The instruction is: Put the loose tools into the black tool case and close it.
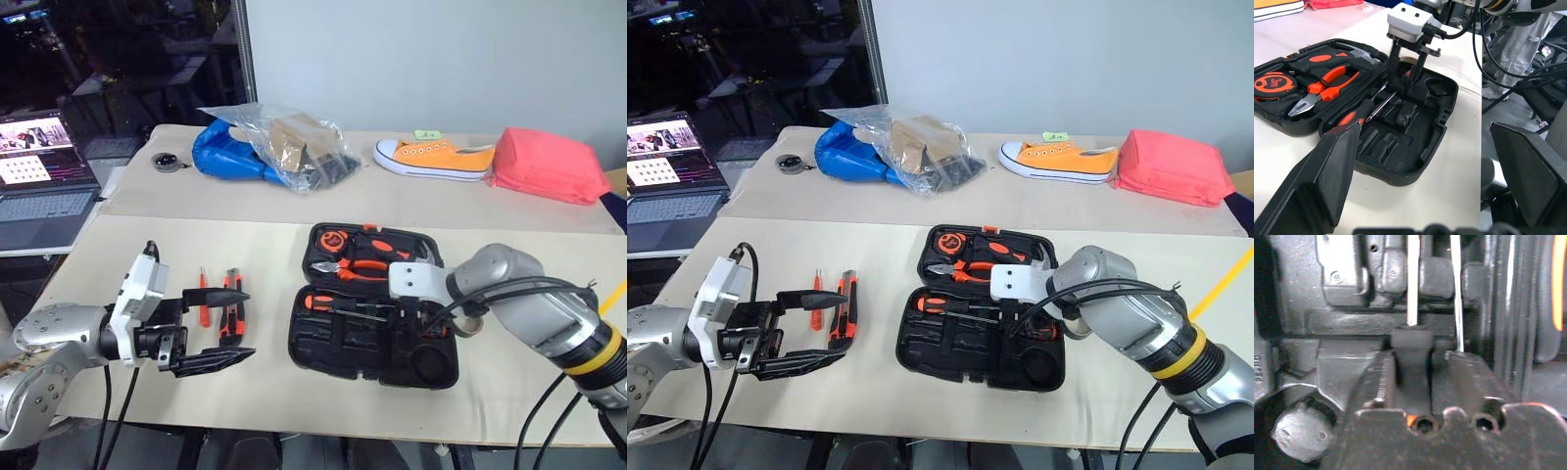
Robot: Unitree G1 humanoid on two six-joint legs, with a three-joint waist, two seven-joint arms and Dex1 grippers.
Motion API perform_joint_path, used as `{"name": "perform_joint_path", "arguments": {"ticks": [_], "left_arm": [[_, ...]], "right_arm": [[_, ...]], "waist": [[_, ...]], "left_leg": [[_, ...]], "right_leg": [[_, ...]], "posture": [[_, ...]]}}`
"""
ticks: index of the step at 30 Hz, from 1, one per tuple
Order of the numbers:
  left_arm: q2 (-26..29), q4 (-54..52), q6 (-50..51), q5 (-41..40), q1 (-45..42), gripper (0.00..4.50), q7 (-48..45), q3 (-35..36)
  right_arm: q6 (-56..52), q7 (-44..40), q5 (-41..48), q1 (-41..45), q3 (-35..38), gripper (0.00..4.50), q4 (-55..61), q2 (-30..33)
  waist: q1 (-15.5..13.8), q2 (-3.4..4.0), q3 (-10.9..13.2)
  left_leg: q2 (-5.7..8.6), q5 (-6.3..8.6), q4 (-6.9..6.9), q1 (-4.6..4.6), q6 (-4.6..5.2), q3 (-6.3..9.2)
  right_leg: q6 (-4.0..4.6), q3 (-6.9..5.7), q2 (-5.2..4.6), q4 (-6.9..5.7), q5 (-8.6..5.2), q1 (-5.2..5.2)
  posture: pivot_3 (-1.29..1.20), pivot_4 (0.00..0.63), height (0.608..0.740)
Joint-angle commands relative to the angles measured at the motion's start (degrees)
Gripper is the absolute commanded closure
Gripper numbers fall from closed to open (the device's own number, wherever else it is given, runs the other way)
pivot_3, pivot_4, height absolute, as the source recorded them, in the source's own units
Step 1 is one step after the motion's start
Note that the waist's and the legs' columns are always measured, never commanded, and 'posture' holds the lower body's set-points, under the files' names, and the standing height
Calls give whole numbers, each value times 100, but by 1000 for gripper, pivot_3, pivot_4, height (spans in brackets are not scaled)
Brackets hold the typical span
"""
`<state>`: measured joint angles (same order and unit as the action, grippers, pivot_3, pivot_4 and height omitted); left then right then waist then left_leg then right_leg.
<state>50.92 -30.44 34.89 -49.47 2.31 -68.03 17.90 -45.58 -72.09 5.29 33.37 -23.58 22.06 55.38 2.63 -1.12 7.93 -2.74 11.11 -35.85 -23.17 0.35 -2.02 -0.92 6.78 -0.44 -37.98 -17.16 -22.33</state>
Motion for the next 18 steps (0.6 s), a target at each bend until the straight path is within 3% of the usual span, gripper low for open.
{"name": "perform_joint_path", "arguments": {"ticks": [1, 5, 8, 10, 14, 18], "left_arm": [[-18, -62, -144, 20, -101, 0, 31, -24], [-55, -38, -161, 44, -158, 0, 58, -95], [-103, -51, -154, 39, -172, 0, 115, -115], [-151, -63, -147, 43, -198, 0, 199, -133], [-199, 41, -176, 98, -277, 0, 290, -153], [-196, 103, -199, 148, -324, 0, 284, -168]], "right_arm": [[677, 34, 1324, -569, 1664, 1586, 294, -610], [451, 195, 2146, -1264, 2723, 2712, 334, -928], [876, 753, 1962, -1988, 3114, 3692, 325, -1120], [1150, 1433, 1849, -2422, 3349, 4352, 425, -1591], [2159, 2311, 1257, -3277, 3143, 4435, 390, -2346], [2833, 2442, 636, -3761, 2567, 4435, 149, -2363]], "waist": [[-3, -1, 0], [-17, -4, 2], [-45, -12, -1], [-37, -13, -2], [15, -8, -1], [47, -6, -1]], "left_leg": [[0, 2, 1, -3, 1, 2], [2, 9, 0, -11, -1, 19], [5, 9, -5, -7, -2, 23], [7, 9, -5, -7, -2, 22], [2, 9, -4, -2, -2, 19], [2, 8, -3, 3, -3, 14]], "right_leg": [[1, -2, 2, 0, -1, 0], [1, -11, 5, 0, -6, 3], [-2, -14, -5, 4, -7, 17], [-4, -14, -7, 4, -8, 18], [-5, -6, 4, -8, -9, 12], [-14, 1, 7, -9, -14, 11]], "posture": [[0, 150, 740], [0, 150, 740], [0, 150, 740], [0, 150, 740], [0, 150, 740], [0, 150, 740]]}}
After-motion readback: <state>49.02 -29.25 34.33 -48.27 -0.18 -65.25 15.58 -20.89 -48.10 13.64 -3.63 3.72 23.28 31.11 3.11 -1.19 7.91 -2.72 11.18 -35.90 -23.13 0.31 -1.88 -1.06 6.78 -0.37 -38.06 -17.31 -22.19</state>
